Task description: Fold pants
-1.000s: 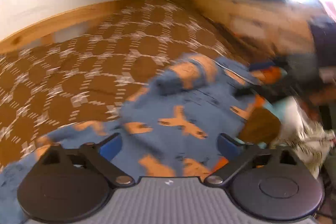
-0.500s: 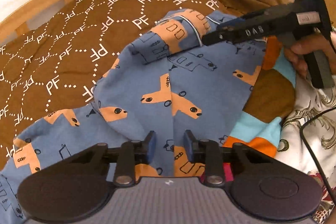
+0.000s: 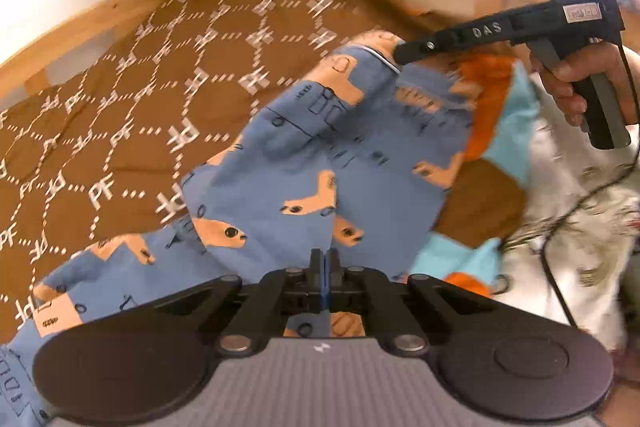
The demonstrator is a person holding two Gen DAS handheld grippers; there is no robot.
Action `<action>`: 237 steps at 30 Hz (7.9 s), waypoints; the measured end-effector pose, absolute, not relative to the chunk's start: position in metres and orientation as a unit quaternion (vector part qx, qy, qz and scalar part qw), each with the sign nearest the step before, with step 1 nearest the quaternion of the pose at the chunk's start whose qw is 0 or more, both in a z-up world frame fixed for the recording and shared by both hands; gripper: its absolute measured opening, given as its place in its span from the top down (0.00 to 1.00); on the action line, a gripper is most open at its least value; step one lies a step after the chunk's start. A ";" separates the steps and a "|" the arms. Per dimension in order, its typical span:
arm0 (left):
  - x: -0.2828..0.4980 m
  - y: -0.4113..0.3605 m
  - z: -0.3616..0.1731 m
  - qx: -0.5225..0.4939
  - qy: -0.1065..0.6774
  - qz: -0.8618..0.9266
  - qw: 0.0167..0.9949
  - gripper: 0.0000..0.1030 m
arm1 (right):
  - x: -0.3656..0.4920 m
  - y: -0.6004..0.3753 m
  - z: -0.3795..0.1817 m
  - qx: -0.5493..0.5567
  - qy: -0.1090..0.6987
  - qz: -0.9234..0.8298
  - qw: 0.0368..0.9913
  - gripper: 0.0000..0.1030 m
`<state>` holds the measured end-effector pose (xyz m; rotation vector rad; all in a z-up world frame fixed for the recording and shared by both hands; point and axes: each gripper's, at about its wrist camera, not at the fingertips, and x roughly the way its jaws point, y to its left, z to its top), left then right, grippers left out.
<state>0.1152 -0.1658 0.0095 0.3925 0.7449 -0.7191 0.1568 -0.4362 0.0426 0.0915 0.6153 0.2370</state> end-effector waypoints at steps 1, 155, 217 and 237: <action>0.112 -0.165 0.012 0.186 0.350 -0.351 0.848 1.00 | 0.149 -0.440 0.049 0.042 0.312 0.109 0.943 0.91; 0.156 -0.089 0.068 0.127 0.438 -0.212 0.864 0.06 | 0.097 -0.398 0.017 0.023 0.330 0.011 0.944 0.16; 0.256 -0.386 0.052 0.148 0.525 -0.385 0.745 0.51 | 0.091 -0.463 -0.006 0.213 0.290 -0.088 0.929 0.66; 0.282 -0.370 0.065 -0.033 0.620 -0.342 0.705 0.30 | 0.087 -0.367 0.000 -0.155 0.247 -0.020 0.956 0.88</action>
